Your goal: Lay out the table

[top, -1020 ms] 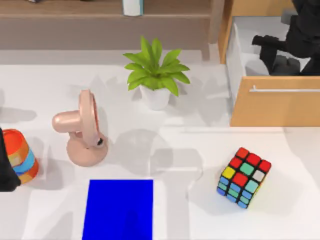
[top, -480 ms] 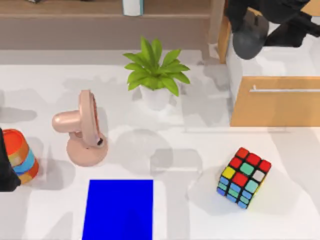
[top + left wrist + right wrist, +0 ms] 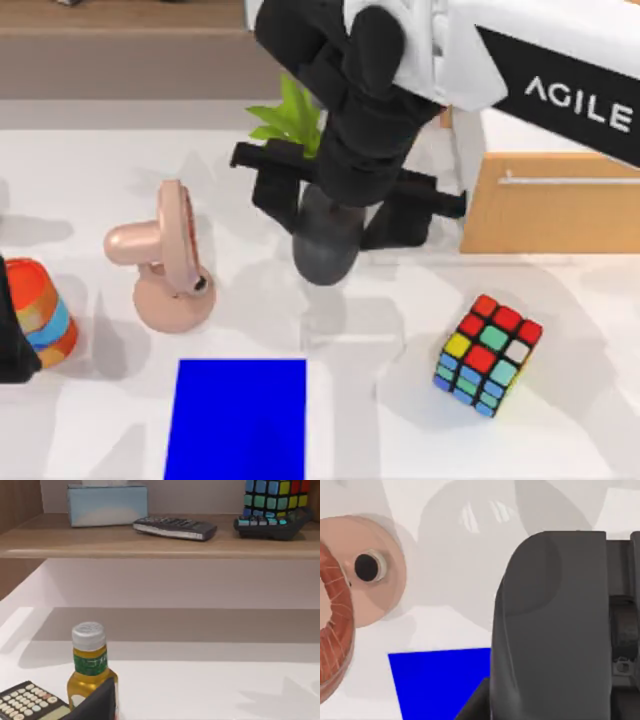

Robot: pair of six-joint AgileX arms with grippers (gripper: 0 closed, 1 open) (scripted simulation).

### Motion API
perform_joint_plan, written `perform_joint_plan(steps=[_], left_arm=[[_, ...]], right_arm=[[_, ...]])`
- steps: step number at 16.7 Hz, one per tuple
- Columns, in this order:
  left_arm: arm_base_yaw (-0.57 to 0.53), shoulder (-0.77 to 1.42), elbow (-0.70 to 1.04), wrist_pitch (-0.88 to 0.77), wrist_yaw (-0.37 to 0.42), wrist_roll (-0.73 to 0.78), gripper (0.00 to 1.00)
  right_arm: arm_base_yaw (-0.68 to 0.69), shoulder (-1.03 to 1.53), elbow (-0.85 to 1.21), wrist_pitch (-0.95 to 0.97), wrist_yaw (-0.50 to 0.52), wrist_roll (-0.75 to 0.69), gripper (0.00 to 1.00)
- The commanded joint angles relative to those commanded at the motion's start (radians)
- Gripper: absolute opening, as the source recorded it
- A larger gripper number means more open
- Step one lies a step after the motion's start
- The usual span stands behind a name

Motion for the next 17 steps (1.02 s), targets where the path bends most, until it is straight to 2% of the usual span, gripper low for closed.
perform_joint_plan(steps=[4,7,17], left_arm=[[0.000,0.000,0.000,0.000,0.000,0.000,1.00],[0.000,0.000,0.000,0.000,0.000,0.000,1.00],[0.000,0.000,0.000,0.000,0.000,0.000,1.00]], right_arm=[[0.206,0.137,-0.012,0.015,0.061,0.099,0.00],[0.301,0.220,0.003,0.047,0.106,0.143,0.00],[0.352,0.194,0.037,0.091,0.113,0.178,0.00]])
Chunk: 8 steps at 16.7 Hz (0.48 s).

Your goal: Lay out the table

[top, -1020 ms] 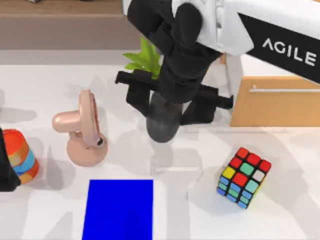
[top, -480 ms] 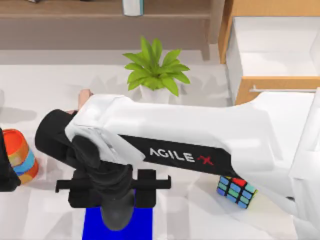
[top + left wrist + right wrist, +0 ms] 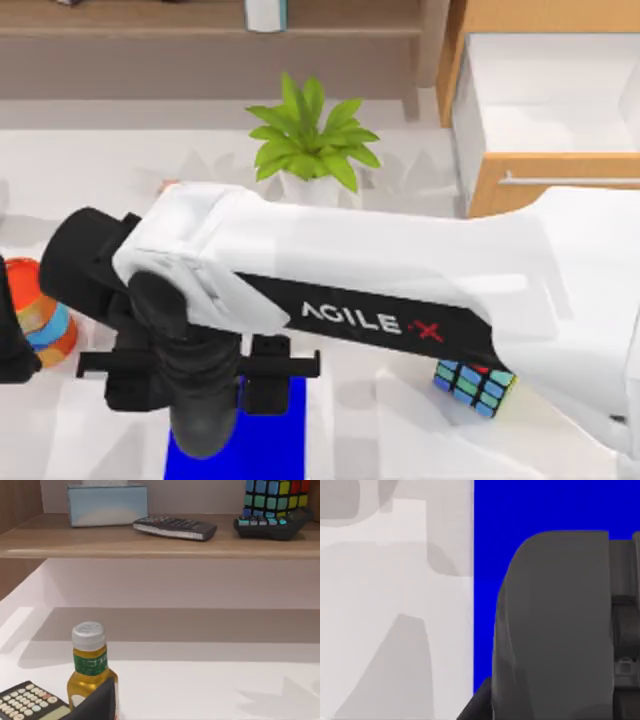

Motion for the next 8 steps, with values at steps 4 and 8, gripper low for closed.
perform_joint_plan(steps=[4,8], left_arm=[[0.000,0.000,0.000,0.000,0.000,0.000,1.00],[0.000,0.000,0.000,0.000,0.000,0.000,1.00]], right_arm=[[0.066,-0.092,0.065,0.076,-0.002,0.049,0.00],[0.151,-0.164,0.115,0.128,0.014,0.086,0.00]])
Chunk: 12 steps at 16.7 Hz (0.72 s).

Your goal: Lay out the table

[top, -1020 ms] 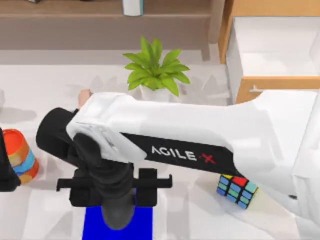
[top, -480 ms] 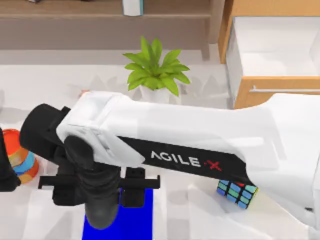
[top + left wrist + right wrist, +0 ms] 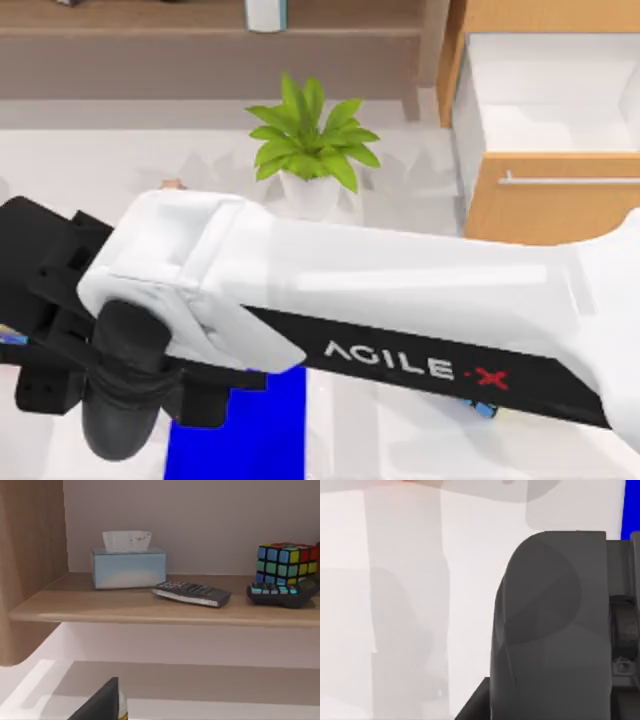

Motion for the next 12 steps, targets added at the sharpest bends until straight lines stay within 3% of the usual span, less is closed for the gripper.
perform_joint_plan(steps=[6,12], left_arm=[[0.000,0.000,0.000,0.000,0.000,0.000,1.00],[0.000,0.000,0.000,0.000,0.000,0.000,1.00]], right_arm=[[0.029,-0.004,0.019,0.012,0.018,0.014,0.00],[-0.097,0.110,-0.065,-0.058,-0.006,-0.038,0.00]])
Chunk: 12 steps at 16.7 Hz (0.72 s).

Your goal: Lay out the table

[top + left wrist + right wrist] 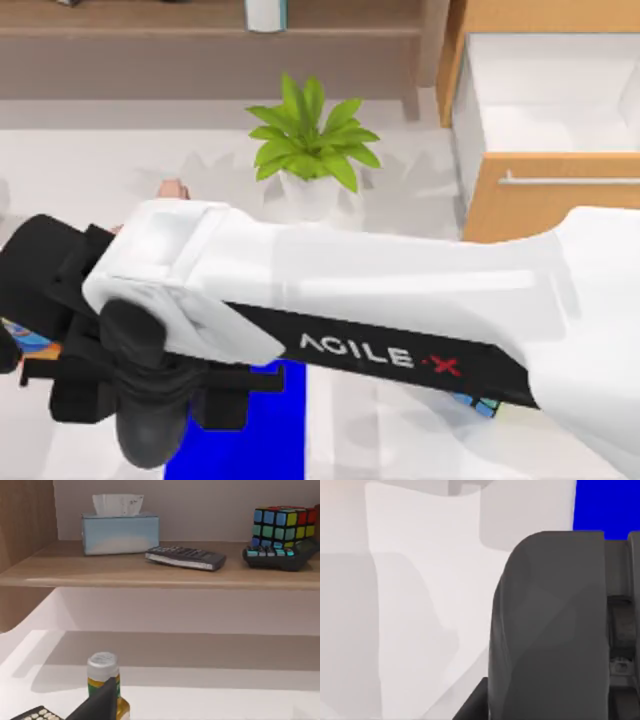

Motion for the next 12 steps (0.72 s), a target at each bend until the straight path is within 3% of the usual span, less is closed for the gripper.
perform_joint_plan(steps=[10,12], left_arm=[[0.000,0.000,0.000,0.000,0.000,0.000,1.00],[0.000,0.000,0.000,0.000,0.000,0.000,1.00]], right_arm=[[-0.087,0.112,-0.097,-0.069,-0.004,-0.075,0.00],[-0.087,0.112,-0.097,-0.069,-0.004,-0.075,0.15]])
